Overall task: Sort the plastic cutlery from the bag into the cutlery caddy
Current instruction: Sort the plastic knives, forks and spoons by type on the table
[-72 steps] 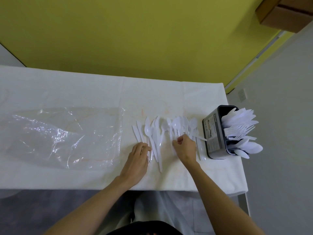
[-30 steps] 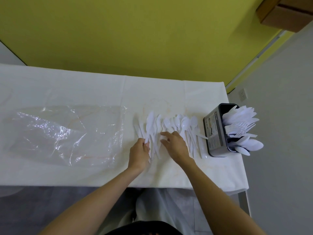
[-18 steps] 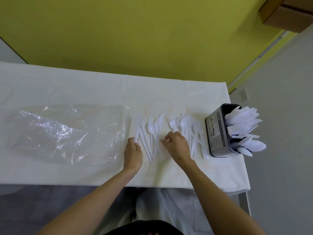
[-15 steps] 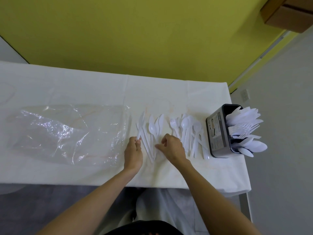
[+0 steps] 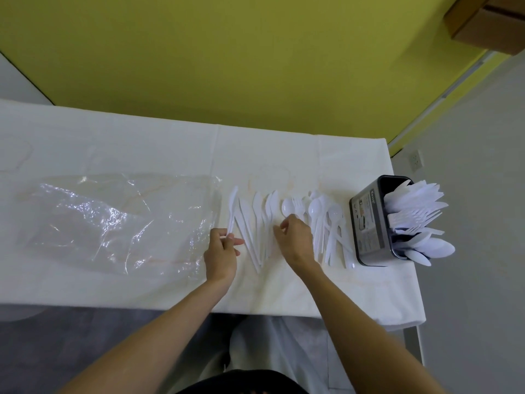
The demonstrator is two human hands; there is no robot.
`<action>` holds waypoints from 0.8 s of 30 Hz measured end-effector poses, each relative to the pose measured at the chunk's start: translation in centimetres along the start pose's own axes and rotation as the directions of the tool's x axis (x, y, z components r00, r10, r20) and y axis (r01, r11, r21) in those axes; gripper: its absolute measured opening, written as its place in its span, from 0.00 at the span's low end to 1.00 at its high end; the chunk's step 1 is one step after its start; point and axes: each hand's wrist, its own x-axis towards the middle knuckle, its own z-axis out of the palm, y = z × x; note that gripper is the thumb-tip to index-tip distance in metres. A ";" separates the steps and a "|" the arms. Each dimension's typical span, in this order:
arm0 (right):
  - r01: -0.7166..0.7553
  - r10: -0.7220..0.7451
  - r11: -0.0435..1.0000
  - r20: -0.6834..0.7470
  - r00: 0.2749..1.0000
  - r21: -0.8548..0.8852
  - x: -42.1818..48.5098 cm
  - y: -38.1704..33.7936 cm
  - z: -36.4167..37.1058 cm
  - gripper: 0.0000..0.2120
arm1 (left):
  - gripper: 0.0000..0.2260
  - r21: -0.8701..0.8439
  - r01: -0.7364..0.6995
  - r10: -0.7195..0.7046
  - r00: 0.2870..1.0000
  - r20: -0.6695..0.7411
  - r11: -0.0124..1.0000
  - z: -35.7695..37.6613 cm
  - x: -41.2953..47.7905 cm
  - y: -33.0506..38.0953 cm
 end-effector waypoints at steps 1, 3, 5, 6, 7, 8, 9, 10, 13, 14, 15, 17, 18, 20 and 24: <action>0.013 -0.012 1.000 0.035 0.999 -0.024 0.2 -0.6 0.5 0.16 | 0.05 0.001 0.005 -0.005 1.000 -0.001 1.000 -0.1 0.0 -0.1; 0.009 -0.005 0.998 0.077 0.997 -0.062 0.6 -1.7 1.3 0.31 | 0.07 0.018 0.009 -0.009 1.000 -0.001 1.000 -0.1 0.0 -0.2; 0.003 0.008 0.995 0.108 0.994 -0.104 0.9 -2.3 1.9 0.44 | 0.07 0.037 0.008 -0.008 1.000 -0.007 0.999 -0.3 -0.1 -0.4; 0.002 0.014 0.992 0.126 0.992 -0.129 0.8 -2.6 2.1 0.47 | 0.08 0.042 0.011 -0.011 1.000 -0.011 0.999 -0.3 -0.2 -0.4; 0.000 0.022 0.988 0.142 0.990 -0.155 0.7 -2.8 2.3 0.50 | 0.08 0.048 0.017 -0.017 1.000 -0.017 0.999 -0.5 -0.2 -0.4; 0.003 0.026 0.982 0.153 0.988 -0.188 0.6 -3.1 2.4 0.52 | 0.08 0.055 0.023 -0.022 0.999 -0.026 0.998 -0.6 -0.3 -0.4; 0.016 0.022 0.974 0.162 0.987 -0.227 0.4 -3.3 2.4 0.53 | 0.08 0.059 0.028 -0.026 0.999 -0.037 0.998 -0.7 -0.3 -0.4; 0.032 0.014 0.962 0.169 0.986 -0.269 0.4 -3.3 2.6 0.53 | 0.08 0.062 0.029 -0.027 0.999 -0.043 0.998 -0.7 -0.3 -0.4; 0.041 0.015 0.960 0.198 0.980 -0.277 0.5 -3.6 2.6 0.43 | 0.08 0.069 0.011 -0.009 0.999 -0.035 0.998 -0.9 -0.3 -0.2; 0.028 0.022 0.970 0.203 0.979 -0.243 0.6 -3.6 2.6 0.37 | 0.09 0.067 0.010 -0.008 0.999 -0.034 0.998 -1.1 -0.3 -0.1; 0.025 0.022 0.975 0.207 0.978 -0.221 0.7 -3.7 2.4 0.31 | 0.09 0.061 0.013 -0.011 0.999 -0.030 0.998 -1.2 -0.2 -0.1; 0.034 0.017 0.975 0.223 0.975 -0.221 0.9 -3.7 2.3 0.21 | 0.08 0.051 0.018 -0.017 1.000 -0.016 0.999 -1.4 -0.1 0.0; 0.030 0.022 0.975 0.231 0.973 -0.220 1.0 -3.7 2.2 0.15 | 0.08 0.048 0.019 -0.018 1.000 -0.008 0.999 -1.5 -0.1 0.0; 0.018 0.036 0.974 0.237 0.971 -0.224 1.0 -3.7 2.1 0.09 | 0.08 0.037 0.018 -0.018 1.000 0.005 0.999 -1.6 0.0 0.1; 0.072 0.002 0.950 0.235 0.972 -0.305 0.6 -3.9 2.1 0.10 | 0.09 0.045 0.005 -0.006 1.000 0.007 0.999 -1.9 0.2 -0.1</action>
